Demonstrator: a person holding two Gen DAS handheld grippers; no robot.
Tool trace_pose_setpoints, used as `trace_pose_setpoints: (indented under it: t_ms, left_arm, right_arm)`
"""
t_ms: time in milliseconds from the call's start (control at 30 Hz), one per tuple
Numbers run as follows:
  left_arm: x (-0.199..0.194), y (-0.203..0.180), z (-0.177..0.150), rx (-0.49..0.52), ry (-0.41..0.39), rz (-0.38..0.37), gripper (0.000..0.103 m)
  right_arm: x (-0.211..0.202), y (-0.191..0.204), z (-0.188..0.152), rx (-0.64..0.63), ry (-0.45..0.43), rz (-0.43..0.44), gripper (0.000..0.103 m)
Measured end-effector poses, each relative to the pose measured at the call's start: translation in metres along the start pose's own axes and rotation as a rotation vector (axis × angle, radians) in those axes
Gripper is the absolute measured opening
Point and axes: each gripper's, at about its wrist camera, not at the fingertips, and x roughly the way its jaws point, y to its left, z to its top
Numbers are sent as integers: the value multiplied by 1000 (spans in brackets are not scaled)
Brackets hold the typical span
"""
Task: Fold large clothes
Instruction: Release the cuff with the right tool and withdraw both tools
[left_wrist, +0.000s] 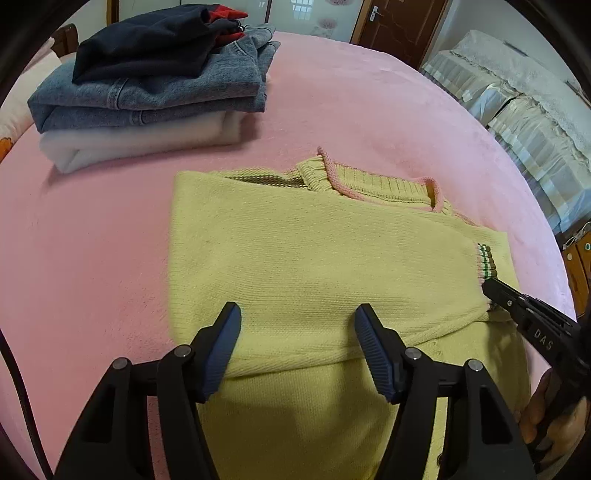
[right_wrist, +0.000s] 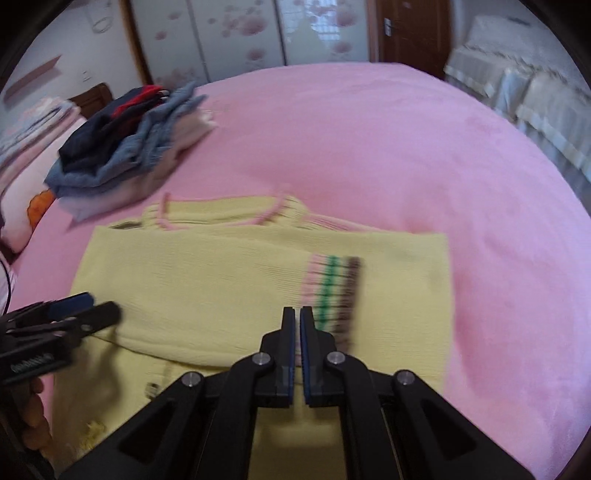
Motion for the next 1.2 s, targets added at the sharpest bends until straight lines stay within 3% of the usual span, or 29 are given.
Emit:
trace_pose_setpoints:
  t_ms: [300,467,700,733,867,1200]
  left_arm:
    - [-5,-8,-4,-11,1,35,63]
    - [-43,-13,-6,-10,-45,97,63]
    - [-107,-19,-18,-27,-84,125,64]
    - [-115,-21,-21,-30,-90,129,64]
    - [-154,-21,-35,-43,-113,131,64]
    - [-236,-35,-79,-20,-203,120,74]
  right_arm:
    - [-6,-1,1,9,1,-22,3]
    - [-36,-2,-2,43,-10,3,3]
    - [-99,8,-12,18,-79,29,4]
    - [-110,10,-14,20,-91,36,6]
    - [-151,16,-20,31,-149,54,31]
    - [-229,36,-48,-4,-236,90,33]
